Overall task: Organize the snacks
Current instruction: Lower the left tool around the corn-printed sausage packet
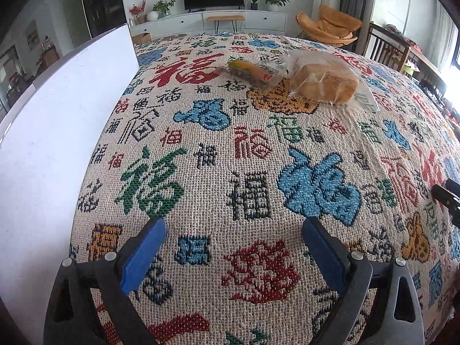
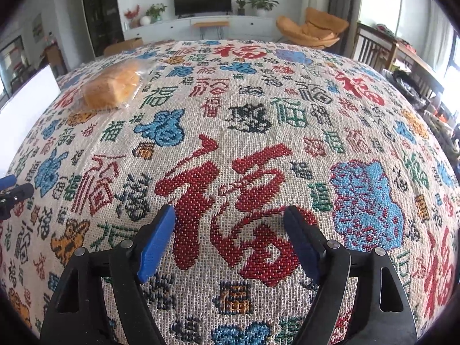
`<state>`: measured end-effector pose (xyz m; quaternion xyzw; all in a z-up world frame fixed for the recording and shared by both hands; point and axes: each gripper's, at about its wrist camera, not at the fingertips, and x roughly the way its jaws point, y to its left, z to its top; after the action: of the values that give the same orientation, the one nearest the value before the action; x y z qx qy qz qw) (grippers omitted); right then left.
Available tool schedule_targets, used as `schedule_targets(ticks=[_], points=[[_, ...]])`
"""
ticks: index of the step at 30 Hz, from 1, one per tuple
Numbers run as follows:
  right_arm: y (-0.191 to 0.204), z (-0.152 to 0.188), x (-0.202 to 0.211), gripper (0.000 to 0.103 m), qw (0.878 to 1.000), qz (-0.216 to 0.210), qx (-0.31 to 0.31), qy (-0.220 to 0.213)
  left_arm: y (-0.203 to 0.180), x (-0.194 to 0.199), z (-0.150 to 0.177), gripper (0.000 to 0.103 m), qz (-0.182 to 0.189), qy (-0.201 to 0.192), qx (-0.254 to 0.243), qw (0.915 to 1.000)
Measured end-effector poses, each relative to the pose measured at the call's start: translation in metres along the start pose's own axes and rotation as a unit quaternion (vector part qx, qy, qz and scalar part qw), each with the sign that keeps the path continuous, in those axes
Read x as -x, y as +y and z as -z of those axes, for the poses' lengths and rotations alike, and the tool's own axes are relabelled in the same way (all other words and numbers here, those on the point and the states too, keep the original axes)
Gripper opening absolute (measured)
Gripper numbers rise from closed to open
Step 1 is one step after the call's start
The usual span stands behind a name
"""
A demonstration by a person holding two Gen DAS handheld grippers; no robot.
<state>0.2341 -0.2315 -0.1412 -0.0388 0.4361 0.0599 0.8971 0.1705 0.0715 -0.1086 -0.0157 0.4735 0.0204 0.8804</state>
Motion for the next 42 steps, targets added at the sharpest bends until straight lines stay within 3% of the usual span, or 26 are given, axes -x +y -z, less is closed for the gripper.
schedule_targets(ticks=[4, 10, 13, 16, 21, 24, 26, 29, 32, 35, 38, 40, 42], points=[[0.0, 0.0, 0.0, 0.081, 1.0, 0.0, 0.0, 0.0, 0.002, -0.002, 0.001, 0.103, -0.006, -0.006, 0.009, 0.9999], [0.0, 0.0, 0.0, 0.081, 1.0, 0.0, 0.0, 0.0, 0.003, -0.003, 0.002, 0.103, -0.007, -0.013, 0.012, 0.9998], [-0.001, -0.001, 0.0, 0.081, 1.0, 0.0, 0.0, 0.0, 0.004, -0.005, -0.005, 0.103, 0.001, 0.016, 0.007, 0.9999], [-0.001, -0.001, 0.0, 0.081, 1.0, 0.0, 0.0, 0.0, 0.014, -0.008, -0.033, 0.103, 0.035, 0.041, 0.029, 0.9981], [0.0, 0.0, 0.0, 0.081, 1.0, 0.0, 0.0, 0.0, 0.044, -0.012, -0.107, 0.103, 0.077, 0.03, 0.13, 0.9881], [0.0, 0.0, 0.0, 0.081, 1.0, 0.0, 0.0, 0.0, 0.046, -0.031, -0.148, 0.102, 0.064, 0.042, 0.156, 0.9848], [0.0, 0.0, 0.0, 0.081, 1.0, 0.0, 0.0, 0.0, 0.038, -0.046, -0.172, 0.1, 0.047, 0.045, 0.151, 0.9864], [-0.001, -0.001, -0.001, 0.082, 1.0, -0.002, -0.001, 0.0, 0.022, -0.075, -0.196, 0.092, 0.053, 0.069, 0.148, 0.9852], [0.0, -0.001, -0.002, 0.082, 1.0, -0.002, -0.001, 0.0, 0.006, -0.103, -0.206, 0.075, 0.044, 0.094, 0.148, 0.9836], [0.0, -0.001, -0.001, 0.082, 1.0, -0.002, -0.001, 0.0, -0.002, -0.121, -0.209, 0.075, 0.025, 0.098, 0.147, 0.9839], [0.001, -0.001, -0.002, 0.082, 1.0, -0.003, -0.001, 0.0, -0.008, -0.128, -0.213, 0.081, 0.006, 0.082, 0.138, 0.9871], [0.001, -0.001, -0.002, 0.083, 1.0, -0.004, -0.001, 0.0, -0.017, -0.132, -0.214, 0.088, -0.002, 0.081, 0.105, 0.9912], [0.001, -0.001, -0.002, 0.083, 1.0, -0.004, -0.001, 0.0, -0.022, -0.13, -0.209, 0.084, -0.005, 0.073, 0.068, 0.995]])
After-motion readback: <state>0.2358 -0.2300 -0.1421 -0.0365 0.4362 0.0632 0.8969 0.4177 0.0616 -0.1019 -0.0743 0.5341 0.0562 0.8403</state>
